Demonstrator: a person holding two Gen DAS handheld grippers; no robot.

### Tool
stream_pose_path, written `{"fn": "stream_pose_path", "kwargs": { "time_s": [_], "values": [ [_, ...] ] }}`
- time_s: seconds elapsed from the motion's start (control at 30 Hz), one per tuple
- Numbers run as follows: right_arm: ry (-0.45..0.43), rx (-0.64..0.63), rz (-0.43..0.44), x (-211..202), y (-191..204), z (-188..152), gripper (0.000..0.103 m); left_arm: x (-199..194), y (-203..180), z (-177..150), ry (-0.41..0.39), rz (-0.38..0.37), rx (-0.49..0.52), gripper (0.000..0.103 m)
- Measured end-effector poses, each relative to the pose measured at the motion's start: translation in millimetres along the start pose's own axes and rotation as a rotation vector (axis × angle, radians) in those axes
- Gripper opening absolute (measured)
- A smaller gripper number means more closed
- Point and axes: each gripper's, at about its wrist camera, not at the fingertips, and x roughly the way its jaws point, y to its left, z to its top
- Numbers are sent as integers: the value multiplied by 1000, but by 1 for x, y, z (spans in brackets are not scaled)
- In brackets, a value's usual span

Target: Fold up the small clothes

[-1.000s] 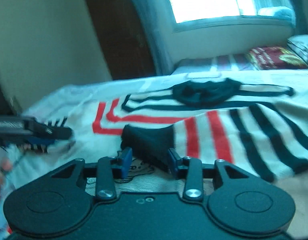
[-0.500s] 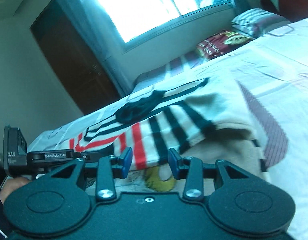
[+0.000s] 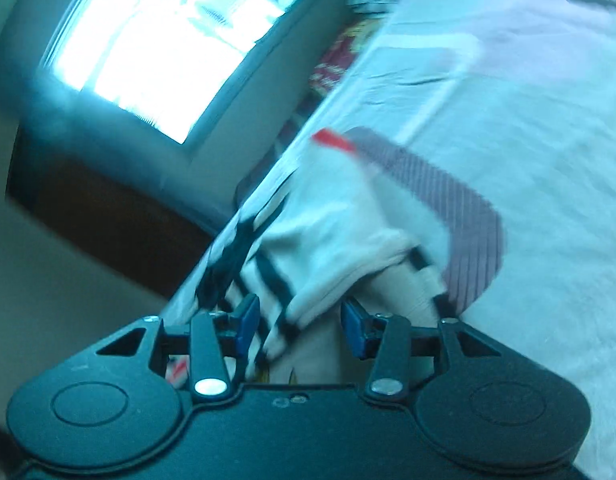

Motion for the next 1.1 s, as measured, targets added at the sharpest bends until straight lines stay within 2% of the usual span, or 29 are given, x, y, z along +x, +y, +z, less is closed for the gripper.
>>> {"fn": "stream_pose_path", "kwargs": {
  "time_s": [0.1,0.13,0.17,0.23,0.3,0.33,0.4,0.5,0.57,0.6,0.63,0.67,0.7,0.73,0.77,0.8,0.87,0.9,0.97,1.0,1.03,1.07,1.1],
  "values": [
    [-20,86,-15,4,-17,12,39,0,0,-1,-4,1,-5,6],
    [-19,88,-25,6,-18,14,18,-5,0,-3,-17,4,-3,6],
    [-25,54,-38,6,-15,16,8,-9,-1,-4,-29,4,5,6],
    [-47,-67,-83,3,-3,15,7,-10,-5,-4,-15,35,29,6],
    [-26,-215,-214,12,7,8,7,-4,-8,-9,3,75,38,6],
    [-35,-270,-235,17,8,1,4,-3,-9,-9,-3,87,42,6],
    [-47,-329,-264,20,14,-4,4,-3,-15,-8,-3,113,61,6],
    [-15,-329,-272,21,18,0,7,-4,-16,-10,-8,125,73,7],
    [34,-334,-248,13,22,2,18,-8,-14,-11,-16,138,75,18],
    [37,-363,-239,6,27,2,20,-10,-14,-11,-17,163,92,41],
    [17,-411,-238,-2,33,1,21,-14,-16,-12,-14,221,133,56],
    [-4,-462,-238,-10,38,0,18,-23,-19,-13,-34,299,176,76],
    [-24,-515,-244,-17,43,1,17,-34,-19,-15,-82,346,203,77],
    [-40,-556,-243,-20,48,5,16,-42,-19,-14,-98,337,210,76],
    [-48,-579,-236,-19,49,10,16,-47,-18,-11,-107,310,189,71],
    [-47,-589,-232,-14,50,15,16,-48,-21,-8,-116,270,174,57],
    [-35,-615,-219,1,50,23,8,-39,-36,-2,-106,193,194,45],
    [-27,-643,-217,11,50,23,7,-31,-44,0,-99,162,204,44],
    [27,-686,-271,34,47,19,4,-9,-59,0,-81,124,222,43],
    [49,-693,-297,44,40,15,2,5,-63,-2,-47,136,226,43],
    [23,-693,-279,44,36,12,1,18,-63,-5,-19,162,236,46],
    [21,-697,-276,43,35,10,1,19,-67,-7,-43,183,257,49],
    [30,-704,-275,42,36,10,1,18,-71,-4,-29,200,266,49]
  ]
}}
